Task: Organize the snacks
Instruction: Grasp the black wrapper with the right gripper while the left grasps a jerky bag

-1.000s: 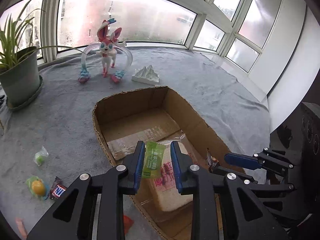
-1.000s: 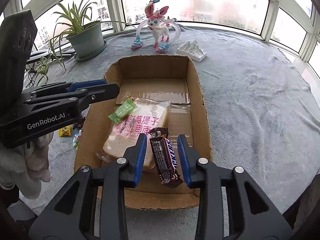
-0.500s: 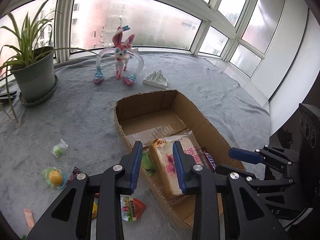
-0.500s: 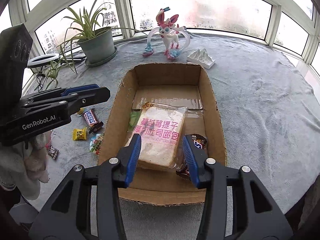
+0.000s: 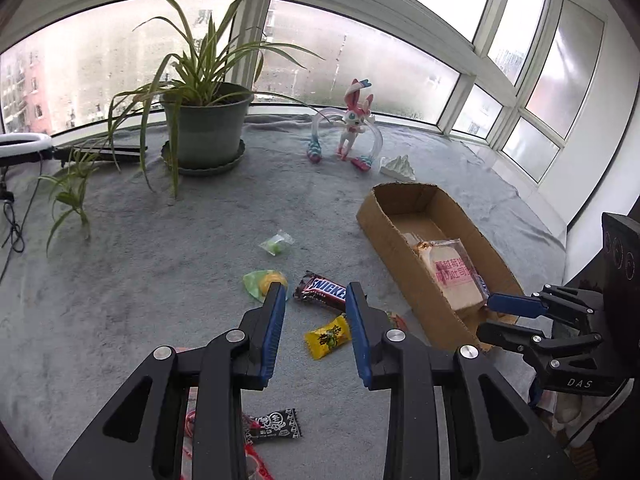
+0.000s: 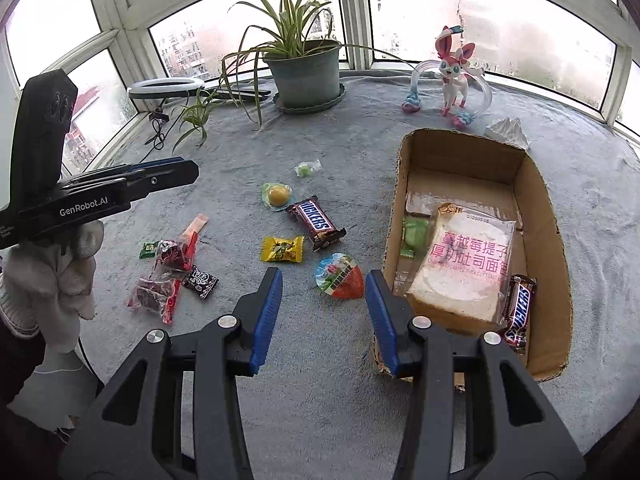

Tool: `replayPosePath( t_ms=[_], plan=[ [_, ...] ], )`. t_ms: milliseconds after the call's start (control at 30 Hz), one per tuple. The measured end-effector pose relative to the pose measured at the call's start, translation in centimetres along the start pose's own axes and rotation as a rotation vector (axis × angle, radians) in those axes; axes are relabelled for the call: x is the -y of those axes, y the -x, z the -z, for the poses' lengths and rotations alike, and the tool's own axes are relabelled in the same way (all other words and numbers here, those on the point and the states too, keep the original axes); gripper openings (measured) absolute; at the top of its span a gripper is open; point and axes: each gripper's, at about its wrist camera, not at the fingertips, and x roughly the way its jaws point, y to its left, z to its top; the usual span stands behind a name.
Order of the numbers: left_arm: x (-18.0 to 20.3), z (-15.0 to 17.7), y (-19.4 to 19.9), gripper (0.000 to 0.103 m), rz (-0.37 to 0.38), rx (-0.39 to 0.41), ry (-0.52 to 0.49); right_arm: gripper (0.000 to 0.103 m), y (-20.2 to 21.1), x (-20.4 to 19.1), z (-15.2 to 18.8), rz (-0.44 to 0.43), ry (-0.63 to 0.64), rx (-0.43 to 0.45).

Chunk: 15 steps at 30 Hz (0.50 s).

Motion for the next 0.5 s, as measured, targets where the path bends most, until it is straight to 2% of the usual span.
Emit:
replayPosePath(
  t_ms=[233, 333, 500],
  plan=[
    [-4.7, 3.1, 2.0, 0.030, -0.071, -0.055, 0.035, 0.045, -4.7, -3.4, 0.8, -0.090, 0.008, -0.097],
    [-6.3, 4.5, 2.0, 0.030, -0.074, -0.092, 0.045, 0.045, -6.2, -4.6, 1.2, -0.130, 0.011, -0.122],
    [-7.1, 6.3, 1.4, 0.030, -0.084, -0.155, 0.005, 0.045, -8.6, -7.4, 1.3, -0.185, 0.111, -0.166]
  ],
)
